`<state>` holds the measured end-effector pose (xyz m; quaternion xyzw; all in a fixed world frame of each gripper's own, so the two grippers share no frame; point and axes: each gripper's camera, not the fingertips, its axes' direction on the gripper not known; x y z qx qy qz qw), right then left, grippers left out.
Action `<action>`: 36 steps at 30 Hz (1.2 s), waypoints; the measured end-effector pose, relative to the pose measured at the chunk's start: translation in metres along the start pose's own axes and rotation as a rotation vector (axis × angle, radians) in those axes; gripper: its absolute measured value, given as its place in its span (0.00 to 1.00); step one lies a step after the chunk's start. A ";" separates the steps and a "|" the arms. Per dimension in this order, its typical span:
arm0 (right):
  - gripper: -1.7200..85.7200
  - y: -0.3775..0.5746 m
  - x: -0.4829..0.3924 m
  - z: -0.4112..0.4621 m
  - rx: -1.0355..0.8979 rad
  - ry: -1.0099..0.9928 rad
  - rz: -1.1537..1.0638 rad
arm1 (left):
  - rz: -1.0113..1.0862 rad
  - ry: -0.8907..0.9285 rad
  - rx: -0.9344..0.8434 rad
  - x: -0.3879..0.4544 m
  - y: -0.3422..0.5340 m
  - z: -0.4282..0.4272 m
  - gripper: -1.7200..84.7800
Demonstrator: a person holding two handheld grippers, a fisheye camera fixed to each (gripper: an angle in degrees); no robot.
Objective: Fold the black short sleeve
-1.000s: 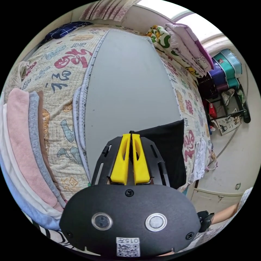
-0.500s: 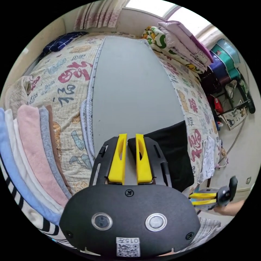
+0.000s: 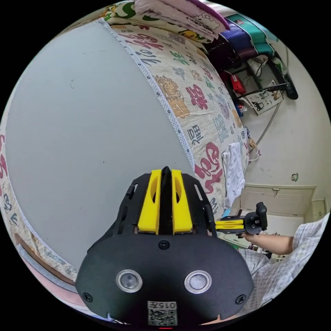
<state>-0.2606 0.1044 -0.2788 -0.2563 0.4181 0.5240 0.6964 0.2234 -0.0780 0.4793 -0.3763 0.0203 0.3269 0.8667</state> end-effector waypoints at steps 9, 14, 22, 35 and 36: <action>0.07 -0.047 0.011 -0.020 -0.019 -0.031 0.036 | -0.072 -0.129 0.034 -0.012 0.013 0.013 0.07; 0.11 -0.066 0.029 -0.072 0.046 -0.015 0.025 | -0.197 -0.123 0.256 -0.048 0.100 -0.053 0.11; 0.15 -0.199 0.019 -0.122 0.256 -0.124 -0.123 | -0.435 -0.091 0.365 -0.144 0.313 -0.040 0.19; 0.17 -0.284 0.033 -0.037 0.159 -0.082 -0.191 | -0.345 0.009 0.501 -0.206 0.394 0.017 0.18; 0.17 -0.279 0.042 -0.028 0.149 -0.078 -0.191 | -0.341 0.015 0.507 -0.213 0.401 0.019 0.18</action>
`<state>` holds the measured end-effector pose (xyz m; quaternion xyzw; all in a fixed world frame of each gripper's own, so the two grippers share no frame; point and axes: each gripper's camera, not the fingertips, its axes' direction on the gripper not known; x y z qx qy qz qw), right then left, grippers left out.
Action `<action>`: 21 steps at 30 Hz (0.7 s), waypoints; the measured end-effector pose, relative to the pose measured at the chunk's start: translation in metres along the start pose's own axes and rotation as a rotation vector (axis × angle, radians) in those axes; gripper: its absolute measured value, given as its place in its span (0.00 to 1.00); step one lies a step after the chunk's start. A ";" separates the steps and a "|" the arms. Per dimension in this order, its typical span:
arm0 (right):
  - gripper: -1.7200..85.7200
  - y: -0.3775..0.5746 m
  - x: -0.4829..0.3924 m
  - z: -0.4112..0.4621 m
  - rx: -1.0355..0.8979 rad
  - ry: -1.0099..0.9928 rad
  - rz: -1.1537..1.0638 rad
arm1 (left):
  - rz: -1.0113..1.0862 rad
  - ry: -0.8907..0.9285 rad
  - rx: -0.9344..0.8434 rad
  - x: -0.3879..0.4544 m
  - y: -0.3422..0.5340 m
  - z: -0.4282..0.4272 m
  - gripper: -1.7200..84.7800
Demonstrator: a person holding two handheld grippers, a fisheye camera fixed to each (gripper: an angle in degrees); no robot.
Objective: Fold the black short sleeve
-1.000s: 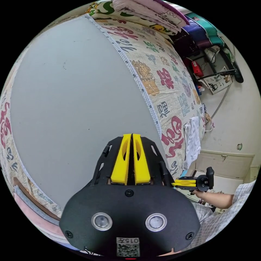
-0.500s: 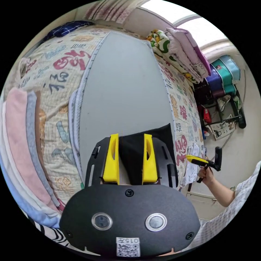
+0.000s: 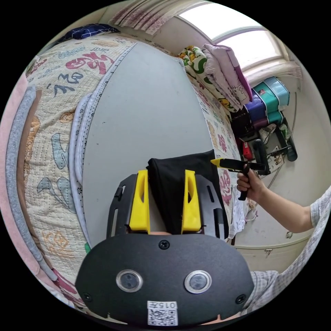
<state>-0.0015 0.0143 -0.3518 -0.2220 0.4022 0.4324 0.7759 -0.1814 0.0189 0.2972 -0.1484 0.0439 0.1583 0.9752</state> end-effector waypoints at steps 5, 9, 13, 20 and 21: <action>0.14 0.035 0.045 0.017 -0.006 -0.007 -0.003 | -0.075 0.120 -0.008 -0.044 0.017 0.009 0.12; 0.08 0.077 0.078 0.020 -0.007 -0.042 -0.015 | -0.050 0.154 -0.015 -0.061 0.029 -0.010 0.07; 0.05 0.157 0.082 -0.024 0.107 -0.179 -0.116 | 0.063 0.174 0.125 -0.047 0.062 -0.098 0.06; 0.04 0.324 0.041 -0.091 0.115 -0.437 -0.381 | 0.162 0.222 0.311 -0.036 0.179 -0.306 0.05; 0.04 0.352 0.026 -0.091 0.088 -0.443 -0.446 | 0.163 0.211 0.320 -0.038 0.200 -0.342 0.05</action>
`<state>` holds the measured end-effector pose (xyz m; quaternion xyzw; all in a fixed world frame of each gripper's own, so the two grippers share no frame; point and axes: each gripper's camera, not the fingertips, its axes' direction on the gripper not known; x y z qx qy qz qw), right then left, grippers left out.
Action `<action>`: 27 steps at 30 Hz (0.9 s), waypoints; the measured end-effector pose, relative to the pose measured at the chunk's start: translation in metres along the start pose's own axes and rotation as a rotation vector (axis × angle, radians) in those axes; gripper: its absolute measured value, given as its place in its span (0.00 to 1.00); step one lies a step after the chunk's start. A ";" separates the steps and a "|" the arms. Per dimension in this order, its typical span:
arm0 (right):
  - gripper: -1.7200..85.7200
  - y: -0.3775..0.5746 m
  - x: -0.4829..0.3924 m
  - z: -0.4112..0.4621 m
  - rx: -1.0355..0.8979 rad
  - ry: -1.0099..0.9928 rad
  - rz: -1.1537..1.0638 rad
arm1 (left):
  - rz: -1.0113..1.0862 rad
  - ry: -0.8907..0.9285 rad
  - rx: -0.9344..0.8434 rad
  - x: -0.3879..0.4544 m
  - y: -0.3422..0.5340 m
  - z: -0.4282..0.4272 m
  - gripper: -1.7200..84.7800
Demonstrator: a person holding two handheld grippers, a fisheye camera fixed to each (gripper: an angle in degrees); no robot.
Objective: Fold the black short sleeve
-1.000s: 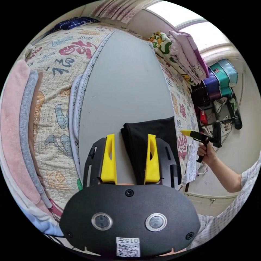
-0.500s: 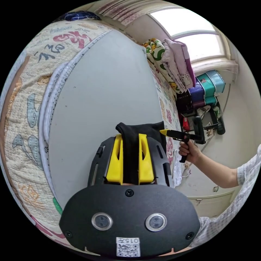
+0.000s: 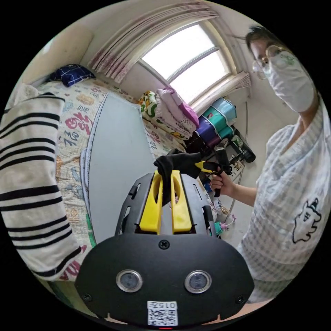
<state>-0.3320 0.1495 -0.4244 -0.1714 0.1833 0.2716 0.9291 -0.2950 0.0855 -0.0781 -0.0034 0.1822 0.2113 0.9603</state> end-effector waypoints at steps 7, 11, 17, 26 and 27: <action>0.03 0.091 -0.065 0.100 -0.122 -0.168 -0.187 | -0.028 -0.034 0.078 0.004 0.031 -0.229 0.05; 0.04 0.112 -0.082 0.179 -0.109 -0.167 -0.346 | 0.020 -0.166 0.137 -0.014 0.015 -0.330 0.05; 0.04 0.096 0.024 0.366 -0.033 -0.016 -0.265 | 0.059 -0.289 0.137 -0.169 -0.036 -0.393 0.05; 0.07 0.122 0.218 0.584 -0.083 0.355 -0.018 | -0.201 -0.349 0.023 -0.418 -0.056 -0.337 0.06; 0.07 0.138 0.230 0.595 -0.088 0.374 -0.028 | -0.197 -0.319 0.028 -0.425 -0.054 -0.342 0.06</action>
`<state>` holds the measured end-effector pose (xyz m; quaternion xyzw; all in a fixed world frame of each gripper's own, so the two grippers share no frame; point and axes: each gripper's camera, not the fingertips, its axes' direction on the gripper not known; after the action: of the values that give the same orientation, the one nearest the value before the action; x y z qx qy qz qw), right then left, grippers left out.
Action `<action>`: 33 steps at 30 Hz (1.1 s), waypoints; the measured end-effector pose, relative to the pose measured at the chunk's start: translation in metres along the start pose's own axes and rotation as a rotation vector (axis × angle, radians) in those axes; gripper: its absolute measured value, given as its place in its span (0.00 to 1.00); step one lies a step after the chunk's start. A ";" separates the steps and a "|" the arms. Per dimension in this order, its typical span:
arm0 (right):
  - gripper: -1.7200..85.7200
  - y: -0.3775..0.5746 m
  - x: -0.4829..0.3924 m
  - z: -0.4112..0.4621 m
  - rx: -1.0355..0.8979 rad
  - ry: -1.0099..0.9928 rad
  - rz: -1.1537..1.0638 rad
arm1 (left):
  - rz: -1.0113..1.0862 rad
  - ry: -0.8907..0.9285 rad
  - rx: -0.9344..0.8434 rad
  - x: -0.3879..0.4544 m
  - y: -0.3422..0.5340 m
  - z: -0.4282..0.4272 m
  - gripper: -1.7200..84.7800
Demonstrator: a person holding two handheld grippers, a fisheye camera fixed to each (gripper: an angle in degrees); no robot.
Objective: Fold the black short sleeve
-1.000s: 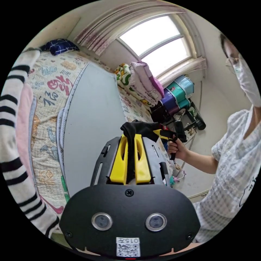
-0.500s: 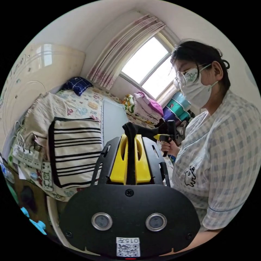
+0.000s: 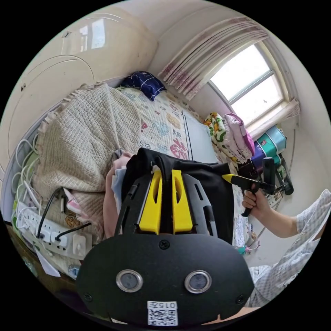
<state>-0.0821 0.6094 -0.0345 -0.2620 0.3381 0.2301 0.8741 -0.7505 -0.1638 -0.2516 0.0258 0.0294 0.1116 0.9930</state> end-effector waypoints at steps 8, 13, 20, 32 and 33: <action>0.06 0.069 0.030 0.116 -0.014 0.056 -0.021 | 0.009 0.032 0.054 -0.032 0.026 -0.040 0.07; 0.06 0.105 0.036 0.189 -0.019 0.133 -0.060 | 0.110 -0.095 0.057 -0.014 0.035 -0.064 0.07; 0.06 0.132 0.049 0.259 -0.028 0.152 -0.065 | 0.114 -0.150 0.118 0.001 0.054 -0.100 0.10; 0.06 0.124 0.031 0.351 0.006 0.220 -0.011 | -0.129 -0.169 0.281 0.050 0.151 -0.214 0.16; 0.06 0.117 0.027 0.358 0.003 0.227 -0.017 | -0.128 -0.155 0.273 0.063 0.161 -0.213 0.16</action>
<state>0.0363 0.9235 0.1381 -0.2880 0.4332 0.1909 0.8324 -0.7387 0.0169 -0.4582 0.1669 -0.0306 0.0410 0.9846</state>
